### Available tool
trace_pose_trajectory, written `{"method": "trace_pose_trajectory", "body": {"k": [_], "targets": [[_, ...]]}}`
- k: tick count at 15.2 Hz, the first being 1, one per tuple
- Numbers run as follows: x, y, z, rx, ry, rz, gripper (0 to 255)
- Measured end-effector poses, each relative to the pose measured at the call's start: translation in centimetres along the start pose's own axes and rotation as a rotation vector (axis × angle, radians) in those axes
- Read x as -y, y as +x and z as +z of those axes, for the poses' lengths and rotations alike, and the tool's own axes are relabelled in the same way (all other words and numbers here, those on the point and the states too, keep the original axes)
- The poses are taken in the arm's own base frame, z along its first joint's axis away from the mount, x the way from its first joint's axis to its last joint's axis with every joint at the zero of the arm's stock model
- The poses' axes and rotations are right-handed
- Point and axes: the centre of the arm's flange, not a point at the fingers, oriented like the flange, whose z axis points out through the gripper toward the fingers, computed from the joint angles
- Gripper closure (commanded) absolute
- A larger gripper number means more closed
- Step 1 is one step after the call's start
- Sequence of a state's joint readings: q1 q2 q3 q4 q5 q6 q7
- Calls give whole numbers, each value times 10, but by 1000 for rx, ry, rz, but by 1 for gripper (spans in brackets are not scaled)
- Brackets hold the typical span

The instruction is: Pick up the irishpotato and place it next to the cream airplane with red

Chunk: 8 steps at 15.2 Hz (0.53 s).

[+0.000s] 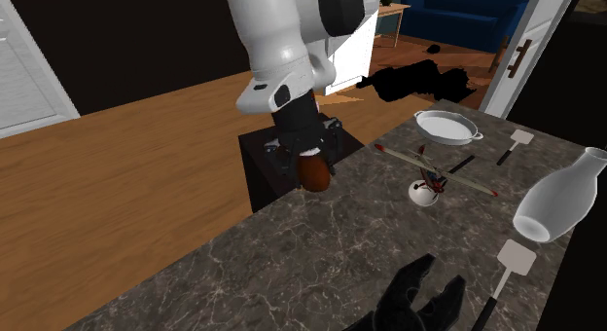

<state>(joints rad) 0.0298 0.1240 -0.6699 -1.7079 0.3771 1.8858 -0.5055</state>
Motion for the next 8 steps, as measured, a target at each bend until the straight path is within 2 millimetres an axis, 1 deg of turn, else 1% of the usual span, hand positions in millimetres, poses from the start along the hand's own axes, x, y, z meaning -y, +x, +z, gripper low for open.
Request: {"method": "trace_pose_trajectory", "body": {"k": [2, 3, 5, 8], "targets": [[26, -4, 8, 0, 0, 0, 255], [36, -4, 10, 0, 0, 0, 255], [66, -7, 15, 0, 0, -1, 255], [104, -11, 23, 0, -1, 0, 255]]}}
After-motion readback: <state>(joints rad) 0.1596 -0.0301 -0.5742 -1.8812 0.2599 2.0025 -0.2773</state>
